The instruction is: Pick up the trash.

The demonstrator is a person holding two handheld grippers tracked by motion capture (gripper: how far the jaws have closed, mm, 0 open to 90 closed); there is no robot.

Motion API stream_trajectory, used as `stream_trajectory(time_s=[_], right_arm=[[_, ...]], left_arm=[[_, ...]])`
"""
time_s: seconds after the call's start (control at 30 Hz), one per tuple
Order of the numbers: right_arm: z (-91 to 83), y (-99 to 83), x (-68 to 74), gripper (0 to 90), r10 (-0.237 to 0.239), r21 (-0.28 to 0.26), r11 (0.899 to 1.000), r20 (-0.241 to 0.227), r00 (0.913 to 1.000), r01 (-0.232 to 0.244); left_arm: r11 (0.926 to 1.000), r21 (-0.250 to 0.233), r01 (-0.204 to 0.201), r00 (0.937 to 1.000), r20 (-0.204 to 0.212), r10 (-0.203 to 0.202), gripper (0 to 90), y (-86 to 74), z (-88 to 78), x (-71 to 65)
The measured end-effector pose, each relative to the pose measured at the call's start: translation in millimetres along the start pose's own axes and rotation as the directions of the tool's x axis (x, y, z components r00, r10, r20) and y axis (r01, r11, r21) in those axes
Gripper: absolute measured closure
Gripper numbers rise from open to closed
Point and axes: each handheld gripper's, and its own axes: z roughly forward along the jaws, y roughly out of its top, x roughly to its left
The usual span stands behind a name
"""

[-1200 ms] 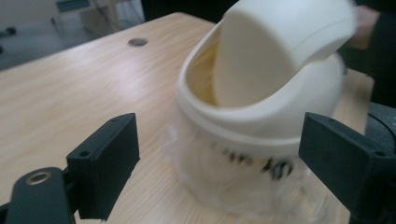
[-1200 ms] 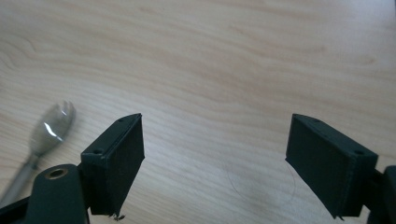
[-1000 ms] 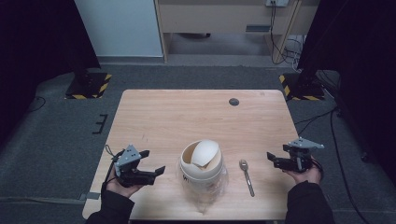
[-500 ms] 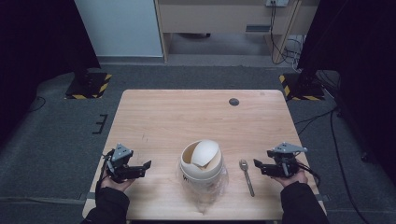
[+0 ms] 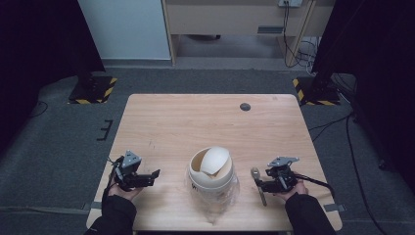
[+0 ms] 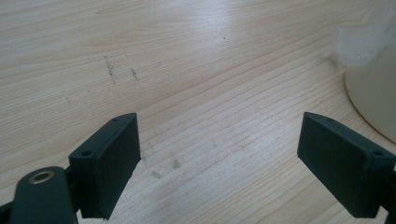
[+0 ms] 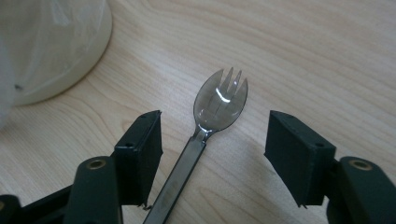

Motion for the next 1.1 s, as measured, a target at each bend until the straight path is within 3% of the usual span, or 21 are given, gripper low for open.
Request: stream_trajectory(time_s=[0.3,0.5,0.67,0.83,0.97,1.1], right_arm=[[12.6,-0.1,2.1,49.1,-0.033,0.079,0.996,-0.002,0.9994,0.033],[12.8,0.7,0.8,67.2,-0.076,0.075,0.994,0.021,0.9969,0.074],[12.1,1.3,-0.9,78.4,-0.081,0.083,0.993,0.022,0.9964,0.079],[11.1,3.0,-2.9,79.3,-0.073,0.09,0.993,0.02,0.9972,0.07],[4.1,5.9,-6.5,79.4,-0.054,0.033,0.998,0.013,0.9985,0.053],[-10.7,8.7,-12.4,79.4,-0.012,-0.071,0.997,0.011,0.9999,0.013]], left_arm=[[1.0,0.004,0.001,1.0,-0.003,-0.001,13.4,0.2,0.1,0.2],[1.0,0.005,-0.001,1.0,-0.004,0.001,14.6,0.1,0.1,0.3],[0.9999,0.011,-0.002,1.0,-0.004,0.002,14.9,-0.2,0.5,0.5],[1.0,0.005,0.0,1.0,-0.003,0.0,15.0,0.1,-0.2,0.9],[0.9999,-0.009,0.008,1.0,-0.001,-0.008,15.0,0.4,-1.6,2.4],[0.9997,-0.019,0.015,0.9999,0.005,-0.015,15.1,0.8,-2.9,3.1]])
